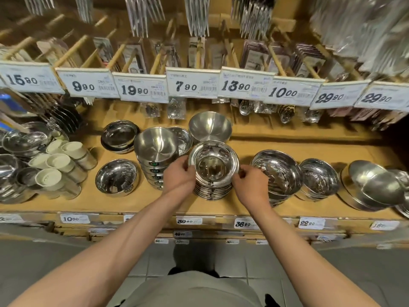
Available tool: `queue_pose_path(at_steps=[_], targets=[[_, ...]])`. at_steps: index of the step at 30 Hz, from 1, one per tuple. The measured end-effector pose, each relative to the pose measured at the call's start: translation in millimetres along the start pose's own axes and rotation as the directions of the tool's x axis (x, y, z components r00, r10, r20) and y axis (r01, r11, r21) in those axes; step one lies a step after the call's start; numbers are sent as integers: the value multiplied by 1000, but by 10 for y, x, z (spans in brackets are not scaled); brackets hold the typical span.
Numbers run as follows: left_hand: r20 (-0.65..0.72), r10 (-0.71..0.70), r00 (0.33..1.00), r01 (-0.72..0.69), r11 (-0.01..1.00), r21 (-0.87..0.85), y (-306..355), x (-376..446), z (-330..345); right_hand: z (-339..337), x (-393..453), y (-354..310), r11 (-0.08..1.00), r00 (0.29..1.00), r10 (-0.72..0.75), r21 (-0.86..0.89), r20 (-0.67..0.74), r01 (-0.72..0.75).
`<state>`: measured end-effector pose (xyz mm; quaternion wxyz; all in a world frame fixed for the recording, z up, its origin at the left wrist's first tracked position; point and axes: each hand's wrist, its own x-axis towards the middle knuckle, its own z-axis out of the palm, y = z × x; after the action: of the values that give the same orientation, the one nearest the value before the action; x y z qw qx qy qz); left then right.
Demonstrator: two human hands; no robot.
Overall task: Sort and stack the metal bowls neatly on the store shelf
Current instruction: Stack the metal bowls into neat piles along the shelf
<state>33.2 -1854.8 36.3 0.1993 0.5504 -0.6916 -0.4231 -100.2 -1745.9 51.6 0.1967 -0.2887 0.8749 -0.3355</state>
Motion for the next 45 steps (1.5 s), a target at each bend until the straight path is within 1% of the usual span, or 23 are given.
queue_pose_path(at_steps=[5, 9, 14, 19, 24, 26, 29, 32, 35, 37, 40, 42, 45], targets=[[-41, 11, 999, -10, 999, 44, -26, 1, 38, 19, 26, -8, 996, 997, -77, -42, -7, 77], [-76, 23, 997, -16, 996, 91, -9, -13, 59, -5, 103, -20, 980, 992, -112, -160, 64, 121], [-117, 27, 993, -26, 1000, 15, -11, -56, 78, -28, 140, -7, 961, 986, -130, -233, 104, 151], [-92, -54, 994, 49, 997, -51, -65, -25, 134, -39, 213, -1, 944, 976, -106, -288, 189, 158], [-110, -78, 991, 69, 994, -85, -121, -33, 190, -54, 202, 47, 938, 965, -161, -272, 209, 216], [-126, -93, 988, 79, 990, -115, -128, -25, 201, -60, 201, 58, 940, 963, -152, -267, 224, 211], [-156, -105, 982, 89, 990, -109, -119, -26, 220, -66, 195, 59, 943, 963, -141, -265, 229, 201], [-156, -117, 981, 98, 987, -125, -116, -24, 223, -59, 181, 39, 937, 966, -114, -299, 233, 182], [-160, -105, 981, 90, 991, -96, -106, -15, 197, -45, 163, 5, 953, 974, -38, -284, 222, 102], [-140, -87, 986, 75, 993, -88, -93, -22, 163, -44, 134, -16, 960, 980, -18, -271, 199, 72], [-49, -52, 997, 46, 993, -113, -112, -129, 64, -67, 25, -54, 957, 990, -64, -272, 122, 96], [15, -50, 999, 52, 983, -177, -219, -253, -60, -74, -105, -92, 961, 993, -109, -250, 48, 117], [54, -46, 998, 58, 964, -259, -458, -425, -360, 19, -384, -182, 968, 984, -178, -187, -28, 170]])
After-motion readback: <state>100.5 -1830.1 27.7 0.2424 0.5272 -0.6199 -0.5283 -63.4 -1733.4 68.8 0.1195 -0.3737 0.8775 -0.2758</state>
